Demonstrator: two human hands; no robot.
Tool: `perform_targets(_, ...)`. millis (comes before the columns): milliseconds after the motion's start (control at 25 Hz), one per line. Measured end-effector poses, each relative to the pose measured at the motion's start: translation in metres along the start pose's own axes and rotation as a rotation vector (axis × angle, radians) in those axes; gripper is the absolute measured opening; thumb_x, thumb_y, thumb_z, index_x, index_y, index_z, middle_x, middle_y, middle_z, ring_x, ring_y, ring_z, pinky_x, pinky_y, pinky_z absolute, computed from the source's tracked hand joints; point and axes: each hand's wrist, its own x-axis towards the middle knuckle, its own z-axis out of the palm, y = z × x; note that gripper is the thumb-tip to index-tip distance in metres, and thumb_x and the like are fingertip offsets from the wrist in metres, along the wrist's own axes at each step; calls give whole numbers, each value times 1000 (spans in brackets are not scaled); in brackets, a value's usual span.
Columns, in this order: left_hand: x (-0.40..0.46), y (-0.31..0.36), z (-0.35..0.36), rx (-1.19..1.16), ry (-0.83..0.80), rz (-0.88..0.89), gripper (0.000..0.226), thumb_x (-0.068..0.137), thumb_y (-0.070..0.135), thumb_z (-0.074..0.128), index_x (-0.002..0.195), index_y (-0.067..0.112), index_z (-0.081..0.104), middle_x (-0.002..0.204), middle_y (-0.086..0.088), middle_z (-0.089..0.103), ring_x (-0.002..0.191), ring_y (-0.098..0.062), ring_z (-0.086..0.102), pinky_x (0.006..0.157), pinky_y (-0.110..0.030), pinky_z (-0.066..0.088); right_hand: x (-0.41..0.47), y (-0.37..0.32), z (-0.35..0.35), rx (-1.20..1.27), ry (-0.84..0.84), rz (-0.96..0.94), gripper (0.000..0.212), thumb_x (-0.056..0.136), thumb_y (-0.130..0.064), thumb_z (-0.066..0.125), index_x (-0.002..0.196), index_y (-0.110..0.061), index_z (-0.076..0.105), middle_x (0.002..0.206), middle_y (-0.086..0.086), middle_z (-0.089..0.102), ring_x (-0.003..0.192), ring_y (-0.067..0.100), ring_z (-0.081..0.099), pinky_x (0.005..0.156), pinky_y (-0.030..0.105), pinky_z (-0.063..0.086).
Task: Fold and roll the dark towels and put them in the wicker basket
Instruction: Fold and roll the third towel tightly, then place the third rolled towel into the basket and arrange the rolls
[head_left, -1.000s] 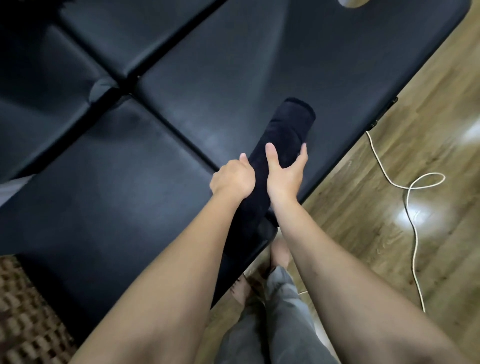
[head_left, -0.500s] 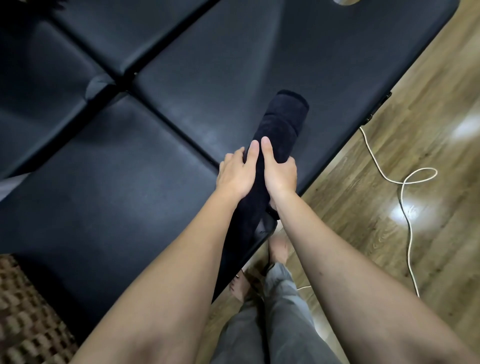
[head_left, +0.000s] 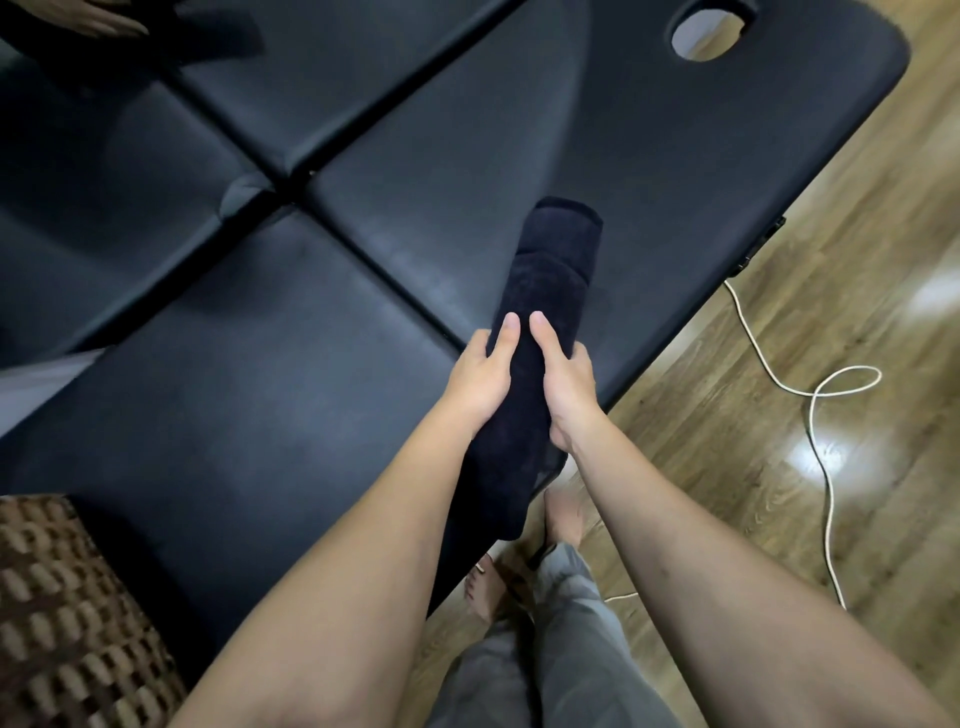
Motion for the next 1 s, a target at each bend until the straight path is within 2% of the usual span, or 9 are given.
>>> perform_targets(120,-13,-2,-10,-79,22,-33,87,85,86,34,147,26,39,142,6,50,127,-15,50,110,-39,39,-11,-6,4,-8,-95,-25,82,60,-71,80,123,-26,54,119,-5,70,103,15,72,91,43,60)
perform_targets(200,-22,-1,-19,-140,53,-47,97,75,94,35,146,27,42,138,7,55,122,-14,55,108,-39,44,-19,-13,11,-8,-156,-32,82,56,-67,84,120,-25,55,115,-1,73,98,18,75,89,46,61)
perform_targets(280,-30,1,-29,-209,59,-47,98,73,96,35,140,27,51,130,8,62,111,-11,62,96,-33,51,-27,-19,21,-1,-207,-44,85,52,-63,86,120,-22,55,114,2,74,96,20,76,88,48,61)
perform_targets(360,-39,6,-41,-264,59,-32,87,79,91,36,130,25,58,120,9,68,102,-8,67,84,-28,54,-36,-26,32,-11,-243,-61,86,52,-62,87,121,-21,55,114,3,74,95,21,76,87,48,62)
perform_targets(440,-50,15,-57,-300,78,1,83,82,88,36,127,23,61,113,7,72,99,-9,70,79,-28,56,-47,-36,47,-35,-273,-93,85,52,-62,87,120,-20,55,113,3,74,94,21,76,85,47,62)
perform_targets(560,-68,31,-89,-376,74,32,81,83,87,40,122,22,67,112,3,75,99,-15,73,86,-35,58,-66,-57,73,-69,-342,-154,78,59,-57,87,118,-19,54,113,6,74,93,23,76,84,47,62)
perform_targets(720,-94,54,-131,-468,91,68,74,85,81,49,116,19,74,104,-2,78,96,-22,76,89,-40,59,-91,-82,108,-73,-472,-192,58,81,-46,82,124,-19,55,115,6,74,96,23,76,79,41,62)
perform_targets(880,-118,60,-165,-518,240,128,75,80,79,61,117,15,66,105,-2,78,93,-22,76,90,-44,60,-119,-90,142,-103,-575,-208,57,85,-45,78,131,-18,57,114,6,76,99,24,75,81,40,62)
perform_targets(1000,-131,50,-186,-563,372,146,76,76,80,63,121,18,59,110,0,75,95,-19,75,90,-45,60,-136,-86,165,-142,-642,-222,47,88,-43,76,127,-21,60,112,4,77,99,23,75,82,40,62)
